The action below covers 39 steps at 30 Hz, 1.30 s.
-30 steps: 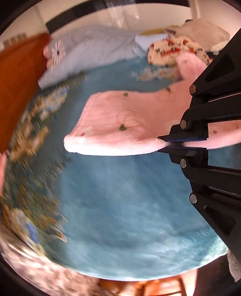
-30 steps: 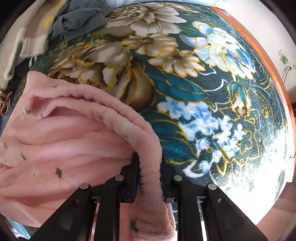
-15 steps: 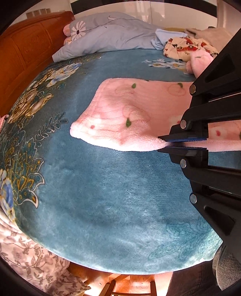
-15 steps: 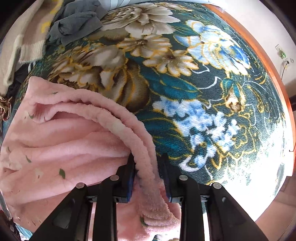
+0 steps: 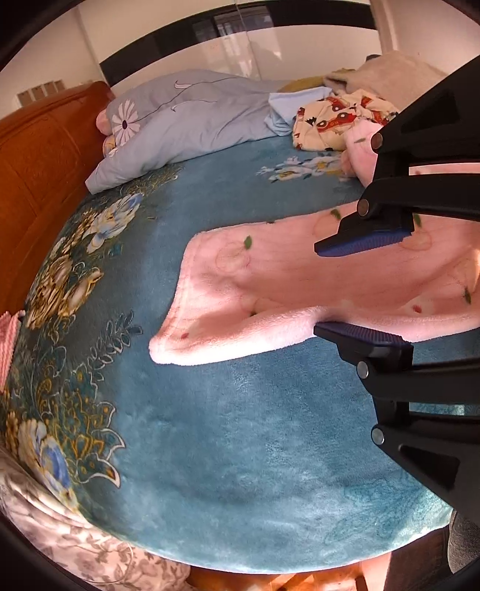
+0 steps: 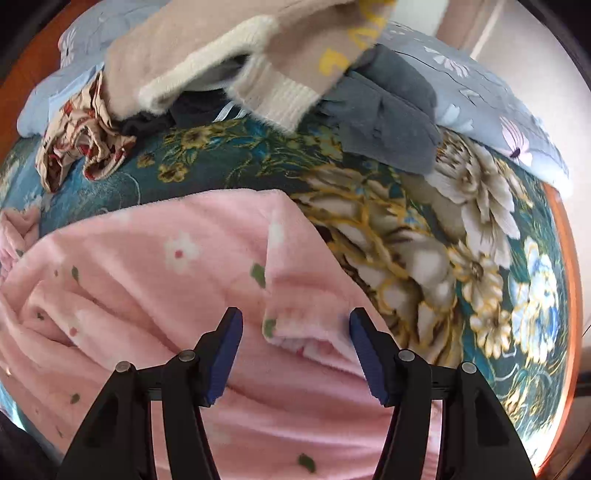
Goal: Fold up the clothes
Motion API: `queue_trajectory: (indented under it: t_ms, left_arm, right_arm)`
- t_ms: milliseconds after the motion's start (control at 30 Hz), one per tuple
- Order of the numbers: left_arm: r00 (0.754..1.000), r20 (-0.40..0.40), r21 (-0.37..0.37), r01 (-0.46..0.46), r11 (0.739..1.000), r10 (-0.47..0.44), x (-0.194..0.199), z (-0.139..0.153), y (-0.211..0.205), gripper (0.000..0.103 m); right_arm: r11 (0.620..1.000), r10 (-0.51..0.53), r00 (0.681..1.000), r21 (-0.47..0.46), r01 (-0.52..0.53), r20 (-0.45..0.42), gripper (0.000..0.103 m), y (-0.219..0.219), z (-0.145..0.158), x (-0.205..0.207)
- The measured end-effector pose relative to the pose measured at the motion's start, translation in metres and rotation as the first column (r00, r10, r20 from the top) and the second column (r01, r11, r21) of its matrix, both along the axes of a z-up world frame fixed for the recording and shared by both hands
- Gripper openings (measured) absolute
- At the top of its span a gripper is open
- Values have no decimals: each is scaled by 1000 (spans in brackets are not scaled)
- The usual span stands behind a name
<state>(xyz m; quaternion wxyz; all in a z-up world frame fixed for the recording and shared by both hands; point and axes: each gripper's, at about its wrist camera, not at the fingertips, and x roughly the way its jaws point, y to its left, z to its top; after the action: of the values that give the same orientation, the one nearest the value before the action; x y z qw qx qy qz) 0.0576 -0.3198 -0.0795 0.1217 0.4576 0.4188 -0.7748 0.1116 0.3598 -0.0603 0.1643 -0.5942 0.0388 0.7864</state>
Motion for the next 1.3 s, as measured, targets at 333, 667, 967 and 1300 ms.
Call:
queue_trajectory:
  t_ms: [333,667,967,1300]
  left_arm:
    - [999,32,-18,29,999,-29,-1,-4,7,40]
    - [997,45,-43,61,997,-59,-6,-1,13,40]
    - [943,-11,-60,332,941,-333,-80,24,111,57]
    - [645,264,-277,763,584,-717,-139,-15,238,66]
  right_arm:
    - [995,-65,998,75,64,20,17,47,9,1]
    - [961,-257,966,104,254,15,16,128,17,-4]
    - [980,-173,984,103,169,33,16,93,-4,-8]
    - [985,-174,985,-5,174,5,17,84,7,23]
